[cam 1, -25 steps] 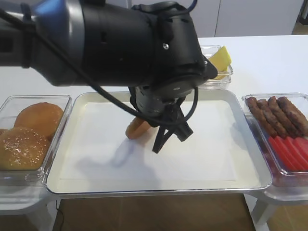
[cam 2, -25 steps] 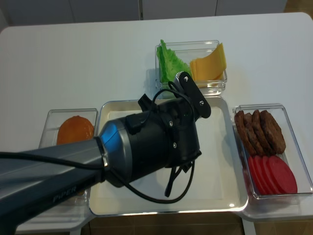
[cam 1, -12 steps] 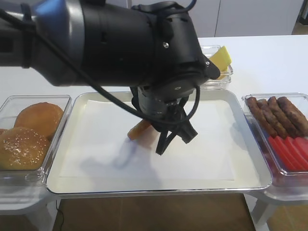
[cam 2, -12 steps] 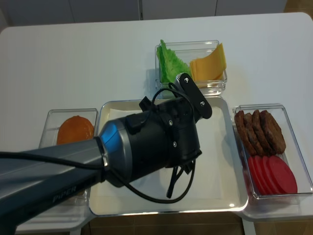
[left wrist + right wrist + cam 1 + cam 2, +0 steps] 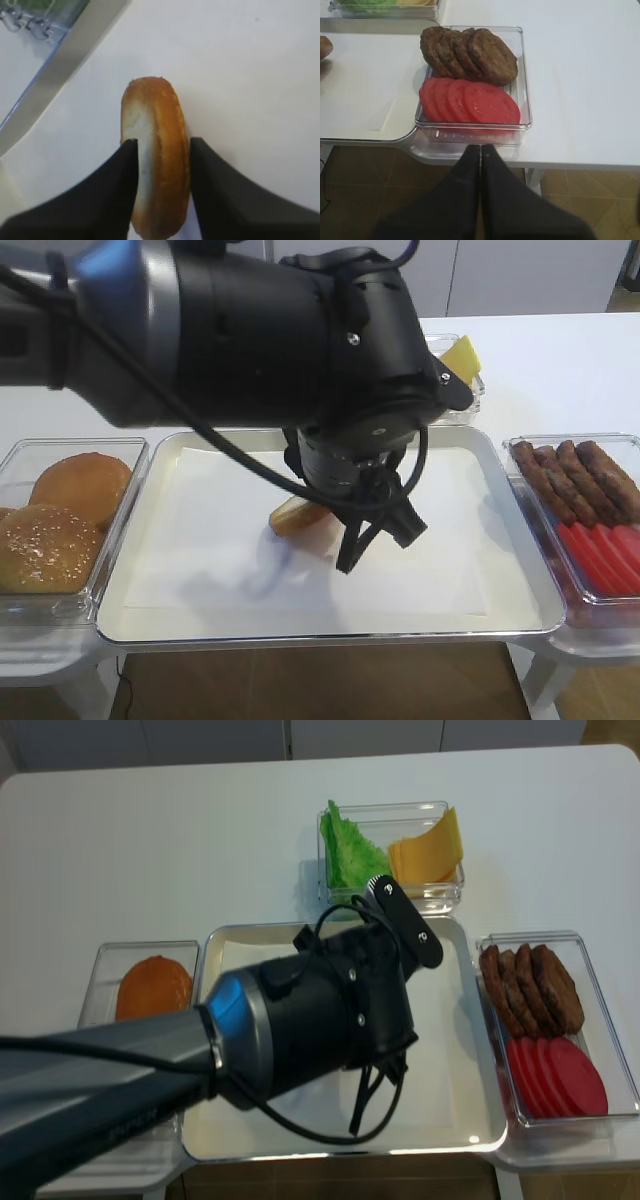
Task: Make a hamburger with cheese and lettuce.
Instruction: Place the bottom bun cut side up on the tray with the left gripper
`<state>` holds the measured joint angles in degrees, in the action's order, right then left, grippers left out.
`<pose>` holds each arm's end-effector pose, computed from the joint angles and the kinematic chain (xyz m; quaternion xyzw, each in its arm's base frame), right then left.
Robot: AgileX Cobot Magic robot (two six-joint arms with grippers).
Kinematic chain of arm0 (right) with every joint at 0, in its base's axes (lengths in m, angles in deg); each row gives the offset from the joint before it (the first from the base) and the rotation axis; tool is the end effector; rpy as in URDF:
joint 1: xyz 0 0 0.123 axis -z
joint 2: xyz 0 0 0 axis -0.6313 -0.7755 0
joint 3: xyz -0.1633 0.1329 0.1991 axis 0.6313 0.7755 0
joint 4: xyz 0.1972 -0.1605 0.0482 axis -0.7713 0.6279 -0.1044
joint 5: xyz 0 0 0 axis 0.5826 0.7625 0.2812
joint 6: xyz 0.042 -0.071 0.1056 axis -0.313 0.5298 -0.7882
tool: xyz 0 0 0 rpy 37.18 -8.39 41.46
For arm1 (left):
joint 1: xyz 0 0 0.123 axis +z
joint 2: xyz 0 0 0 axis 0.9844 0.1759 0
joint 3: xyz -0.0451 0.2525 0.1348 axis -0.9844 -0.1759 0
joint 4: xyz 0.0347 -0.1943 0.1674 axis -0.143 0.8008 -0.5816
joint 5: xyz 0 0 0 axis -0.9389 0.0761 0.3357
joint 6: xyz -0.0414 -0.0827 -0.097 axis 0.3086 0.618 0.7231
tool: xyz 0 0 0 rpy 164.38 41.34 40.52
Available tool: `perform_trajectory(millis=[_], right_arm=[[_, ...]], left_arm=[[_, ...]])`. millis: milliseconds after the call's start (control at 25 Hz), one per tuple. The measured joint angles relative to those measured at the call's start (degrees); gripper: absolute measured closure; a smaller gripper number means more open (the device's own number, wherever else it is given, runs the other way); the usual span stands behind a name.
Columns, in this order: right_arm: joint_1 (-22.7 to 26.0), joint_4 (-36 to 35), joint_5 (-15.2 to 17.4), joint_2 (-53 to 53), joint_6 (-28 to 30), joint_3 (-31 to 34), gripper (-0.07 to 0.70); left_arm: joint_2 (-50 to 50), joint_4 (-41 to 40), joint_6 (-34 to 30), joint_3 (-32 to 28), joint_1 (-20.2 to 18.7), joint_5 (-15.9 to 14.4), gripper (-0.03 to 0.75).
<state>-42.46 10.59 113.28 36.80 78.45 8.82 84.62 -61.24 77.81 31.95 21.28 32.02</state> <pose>0.0286 0.0140 0.2510 -0.0433 0.8653 0.0568 0.4962 0.2696 -0.3131 0.2284 0.3502 0.8814 0.1040 0.2993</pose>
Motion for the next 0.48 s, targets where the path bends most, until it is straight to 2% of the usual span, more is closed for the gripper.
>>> perform_trajectory(millis=[480], right_arm=[[0.0, 0.0, 0.0, 0.0, 0.0, 0.0, 0.636]], left_arm=[[0.0, 0.2, 0.0, 0.0, -0.4, 1.0, 0.372]])
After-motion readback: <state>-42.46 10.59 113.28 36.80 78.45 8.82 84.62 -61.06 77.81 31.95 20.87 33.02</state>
